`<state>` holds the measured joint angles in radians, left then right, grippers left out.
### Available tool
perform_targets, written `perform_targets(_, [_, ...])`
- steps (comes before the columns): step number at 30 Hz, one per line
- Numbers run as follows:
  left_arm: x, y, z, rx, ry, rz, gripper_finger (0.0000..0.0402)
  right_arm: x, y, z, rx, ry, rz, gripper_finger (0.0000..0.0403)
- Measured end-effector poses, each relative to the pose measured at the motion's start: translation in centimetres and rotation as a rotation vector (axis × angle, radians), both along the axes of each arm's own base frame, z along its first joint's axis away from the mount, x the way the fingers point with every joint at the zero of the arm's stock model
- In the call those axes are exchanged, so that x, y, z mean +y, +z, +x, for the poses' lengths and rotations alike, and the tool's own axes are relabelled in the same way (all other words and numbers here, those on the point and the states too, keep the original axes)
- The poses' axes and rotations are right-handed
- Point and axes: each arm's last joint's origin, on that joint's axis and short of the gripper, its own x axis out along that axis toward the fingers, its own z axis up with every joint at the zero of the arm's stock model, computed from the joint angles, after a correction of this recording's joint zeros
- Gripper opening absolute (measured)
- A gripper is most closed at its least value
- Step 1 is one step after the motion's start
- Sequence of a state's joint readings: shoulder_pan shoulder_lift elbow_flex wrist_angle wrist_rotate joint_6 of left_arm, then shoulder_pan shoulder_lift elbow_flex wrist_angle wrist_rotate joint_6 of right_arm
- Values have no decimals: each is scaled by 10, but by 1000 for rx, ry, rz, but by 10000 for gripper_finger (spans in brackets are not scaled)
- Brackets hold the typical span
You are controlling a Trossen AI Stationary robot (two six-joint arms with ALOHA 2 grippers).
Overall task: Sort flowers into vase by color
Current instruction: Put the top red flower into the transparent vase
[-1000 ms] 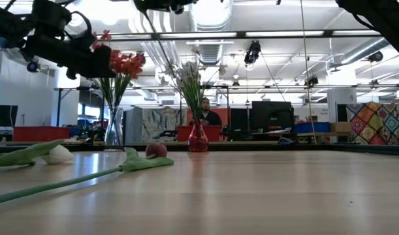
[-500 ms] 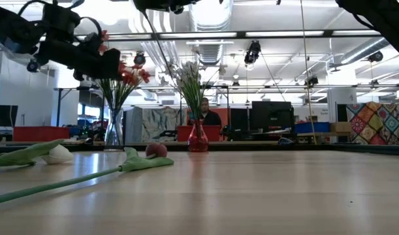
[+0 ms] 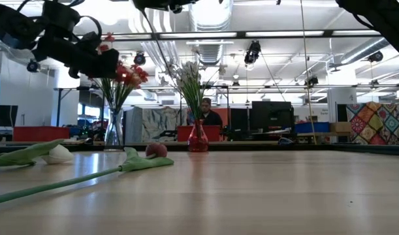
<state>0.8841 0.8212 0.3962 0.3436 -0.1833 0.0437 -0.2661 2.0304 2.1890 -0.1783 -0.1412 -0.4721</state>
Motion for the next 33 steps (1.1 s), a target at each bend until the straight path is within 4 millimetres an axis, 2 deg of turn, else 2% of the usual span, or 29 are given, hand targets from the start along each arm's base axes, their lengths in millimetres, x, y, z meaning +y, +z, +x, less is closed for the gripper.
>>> perform_targets(5, [-13, 0, -7, 32, -69, -51, 0, 1, -11, 2, 16, 42, 12, 12])
perform_targets(12, [-34, 3, -17, 49, -117, -75, 0, -1, -41, 9, 8, 52, 27, 12])
perform_targets(17, [-49, 1, -19, 22, -177, -72, 0, 0, -63, 7, -8, 71, 59, 12])
perform_targets(21, [-60, -6, -17, -36, -309, -62, 0, 2, -79, -2, -56, 94, 67, 12])
perform_targets(27, [-74, -11, -9, -205, -616, 12, 2, 3, -103, -10, -154, 144, 117, 12])
perform_targets(33, [-79, -10, 0, -272, -760, 10, 47, 2, -105, -12, -174, 144, 124, 12])
